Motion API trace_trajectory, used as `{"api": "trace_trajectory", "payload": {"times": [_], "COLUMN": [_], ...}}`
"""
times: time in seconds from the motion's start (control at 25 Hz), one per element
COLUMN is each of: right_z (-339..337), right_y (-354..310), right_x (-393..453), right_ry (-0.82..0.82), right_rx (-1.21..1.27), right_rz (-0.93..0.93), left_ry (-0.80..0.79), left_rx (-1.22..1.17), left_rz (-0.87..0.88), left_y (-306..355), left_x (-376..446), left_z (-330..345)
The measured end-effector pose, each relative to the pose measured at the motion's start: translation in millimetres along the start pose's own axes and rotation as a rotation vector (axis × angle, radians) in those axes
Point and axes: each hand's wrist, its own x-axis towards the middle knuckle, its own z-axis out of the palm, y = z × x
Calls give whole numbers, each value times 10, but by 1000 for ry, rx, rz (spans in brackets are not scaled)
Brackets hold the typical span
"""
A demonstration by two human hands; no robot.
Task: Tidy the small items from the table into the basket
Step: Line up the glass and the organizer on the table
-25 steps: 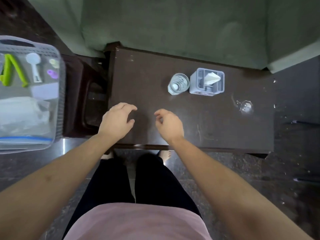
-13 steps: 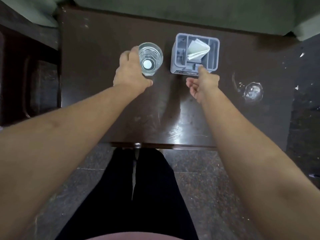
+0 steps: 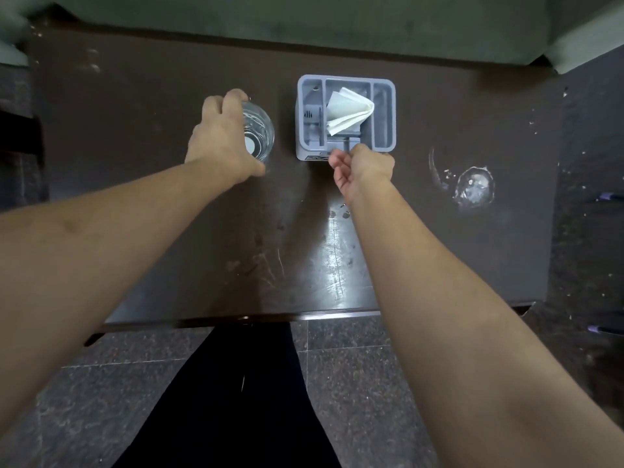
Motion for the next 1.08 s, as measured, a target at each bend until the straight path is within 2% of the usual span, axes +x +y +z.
{"api": "trace_trajectory", "payload": {"times": [0.32,0.64,0.92,1.08], "right_z": [39,-248,-553,-694], "right_y": [4,462,662,691], "right_x": [74,-131,-262,-248], "right_ry": [54,176,171,172], "right_rx": [-121,-44,-98,-163], "right_rz": [25,87,119,66], "left_ry": [-1,-11,-4,7], "left_rx": [1,0,5,-11], "left_rz": [9,-1,-16,-33], "left_y": [2,-135,-131,-123], "left_x": [-69,-426,-632,-640], "left_z": [34,187,337,364]}}
